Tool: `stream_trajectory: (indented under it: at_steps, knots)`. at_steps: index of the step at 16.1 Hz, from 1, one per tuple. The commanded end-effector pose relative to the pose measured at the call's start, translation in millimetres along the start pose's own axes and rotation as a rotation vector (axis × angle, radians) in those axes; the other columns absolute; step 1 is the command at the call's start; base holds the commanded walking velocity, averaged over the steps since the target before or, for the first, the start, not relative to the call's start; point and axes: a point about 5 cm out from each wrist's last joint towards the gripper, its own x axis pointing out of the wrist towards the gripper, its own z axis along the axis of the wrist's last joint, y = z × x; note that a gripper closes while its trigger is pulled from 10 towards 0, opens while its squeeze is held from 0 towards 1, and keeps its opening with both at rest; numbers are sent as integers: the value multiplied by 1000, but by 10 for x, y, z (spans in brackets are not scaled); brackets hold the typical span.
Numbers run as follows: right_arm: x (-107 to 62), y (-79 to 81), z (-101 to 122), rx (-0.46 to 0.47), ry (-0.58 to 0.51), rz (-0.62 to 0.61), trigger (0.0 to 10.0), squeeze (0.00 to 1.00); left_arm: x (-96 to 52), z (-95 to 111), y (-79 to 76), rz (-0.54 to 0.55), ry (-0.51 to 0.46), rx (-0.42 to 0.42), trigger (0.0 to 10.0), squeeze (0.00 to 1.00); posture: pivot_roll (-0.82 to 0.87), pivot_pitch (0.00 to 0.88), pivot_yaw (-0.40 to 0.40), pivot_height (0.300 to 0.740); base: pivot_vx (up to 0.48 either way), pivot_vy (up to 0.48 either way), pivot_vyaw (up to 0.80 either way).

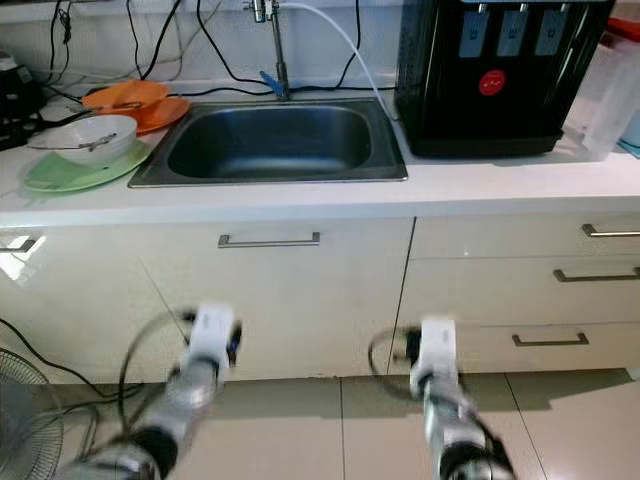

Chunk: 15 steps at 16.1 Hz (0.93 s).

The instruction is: Kitchen organization

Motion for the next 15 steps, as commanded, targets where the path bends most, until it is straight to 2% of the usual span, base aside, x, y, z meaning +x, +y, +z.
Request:
stream_trajectory:
  at_steps: [1, 2, 3, 4, 5, 6, 8, 9, 10, 11, 12, 14, 15]
  knots:
    - [54, 7, 206, -45, -95, -9, 10000, 0, 28, 97, -3, -18, -44, -8, 10000, 0, -38, 0, 64, 740, 0, 0, 0]
    - [106, 3, 404, -9, -166, -7, 10000, 0, 73, 262, 2, -34, -108, -51, 10000, 0, -39, 0, 66, 740, 0, 0, 0]
    - [154, -5, 636, 116, -250, 15, 10000, 0, 118, 446, 35, -24, -175, -120, 10000, 0, -41, 0, 69, 740, 0, 0, 0]
    - [175, -1, 854, 177, -337, 24, 10000, 0, 144, 627, 60, -11, -249, -139, 10000, 0, -42, 0, 70, 740, 0, 0, 0]
    - [179, 7, 939, 192, -370, 30, 10000, 0, 151, 705, 66, -9, -282, -144, 10000, 0, -43, 0, 71, 740, 0, 0, 0]
    - [171, 64, 1127, 216, -448, 57, 10000, 0, 152, 900, 78, -11, -370, -153, 10000, 0, -43, 0, 71, 740, 0, 0, 0]
    - [142, 107, 1264, 228, -512, 66, 10000, 0, 130, 978, 100, 4, -429, -153, 10000, 0, -44, 0, 73, 740, 0, 0, 0]
    - [107, 127, 1367, 210, -564, 59, 10000, 0, 101, 1127, 144, 31, -508, -148, 10000, 0, -44, 0, 74, 740, 0, 0, 0]
    - [93, 131, 1397, 198, -581, 54, 10000, 0, 89, 1187, 162, 39, -537, -145, 10000, 0, -43, 0, 74, 740, 0, 0, 0]
    - [52, 105, 1521, 174, -624, -20, 10000, 0, 43, 1404, 209, 37, -634, -109, 10000, 0, -43, 0, 75, 740, 0, 0, 0]
    - [7, 127, 1635, 175, -702, -4, 10000, 0, 25, 1469, 214, 33, -660, -124, 10000, 0, -45, 0, 79, 740, 0, 0, 0]
    - [-17, 211, 1706, 215, -721, 76, 10000, 0, 0, 1555, 236, 40, -692, -163, 10000, 0, -57, 0, 84, 740, 0, 0, 0]
    - [-12, 220, 1679, 169, -703, 55, 10000, 0, -6, 1599, 236, 35, -706, -186, 10000, 0, -55, 0, 81, 740, 0, 0, 0]
